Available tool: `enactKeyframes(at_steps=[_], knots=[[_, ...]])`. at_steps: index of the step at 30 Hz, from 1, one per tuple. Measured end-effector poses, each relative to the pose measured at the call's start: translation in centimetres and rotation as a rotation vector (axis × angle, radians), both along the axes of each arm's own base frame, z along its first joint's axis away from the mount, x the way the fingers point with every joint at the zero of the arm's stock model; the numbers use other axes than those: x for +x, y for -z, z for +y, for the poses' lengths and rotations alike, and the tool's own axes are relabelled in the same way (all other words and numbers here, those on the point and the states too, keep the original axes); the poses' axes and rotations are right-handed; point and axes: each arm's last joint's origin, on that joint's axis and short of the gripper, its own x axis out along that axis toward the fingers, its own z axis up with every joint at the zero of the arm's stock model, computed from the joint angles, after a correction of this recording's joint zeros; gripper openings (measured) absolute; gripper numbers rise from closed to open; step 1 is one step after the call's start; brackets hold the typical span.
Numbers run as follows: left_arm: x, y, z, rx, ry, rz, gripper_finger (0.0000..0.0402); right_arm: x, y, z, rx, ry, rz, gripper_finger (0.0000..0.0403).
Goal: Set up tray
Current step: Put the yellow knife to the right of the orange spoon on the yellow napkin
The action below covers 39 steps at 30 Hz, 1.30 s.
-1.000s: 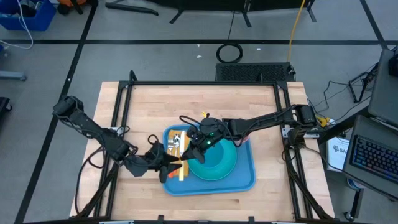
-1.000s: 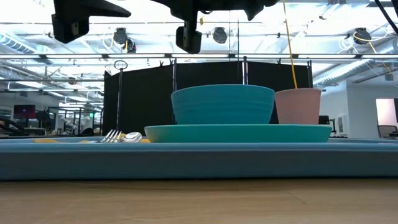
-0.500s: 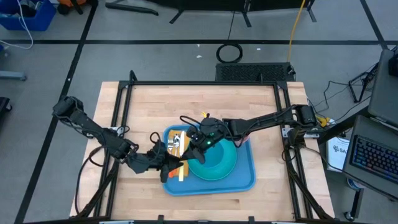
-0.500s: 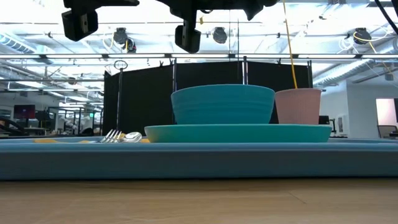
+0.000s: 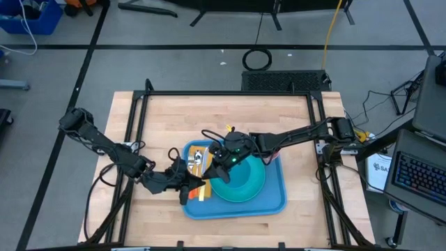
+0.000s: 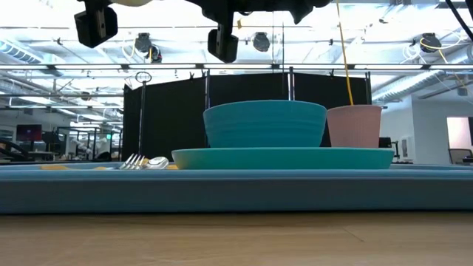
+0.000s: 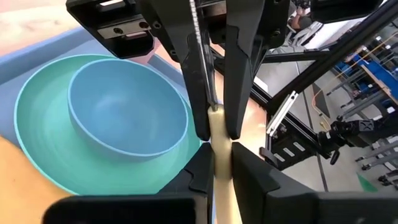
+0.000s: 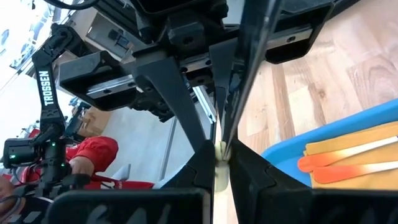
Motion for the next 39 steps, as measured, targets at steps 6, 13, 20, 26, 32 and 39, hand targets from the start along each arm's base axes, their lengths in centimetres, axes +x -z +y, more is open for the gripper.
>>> enactKeyframes(at_steps=[6,13,20,26,32,39], knots=[[-0.1,0.2,0.1,0.044,-0.019,0.019,0.0045,0.0,0.0,-0.1,-0.006,0.006,0.003,0.0016],[-0.4,0.4,-0.1,0.059,-0.025,0.031,0.0037,0.0,0.1,-0.2,-0.031,0.039,-0.004,0.0042],[-0.9,0.5,-0.8,0.053,-0.02,0.033,0.0037,0.0,0.0,-0.1,-0.048,0.019,-0.023,0.0037],[-1.5,0.7,-1.4,0.053,-0.049,0.045,0.0037,0.0,-0.3,-0.1,-0.084,0.006,-0.07,0.0028],[-2.6,1.0,-2.4,0.054,-0.08,0.05,0.0037,0.0,-0.4,-0.1,-0.115,-0.004,-0.098,0.0028],[-3.9,1.7,-2.9,0.044,-0.128,0.083,0.0037,0.1,-0.6,-0.1,-0.147,-0.014,-0.134,0.0028]])
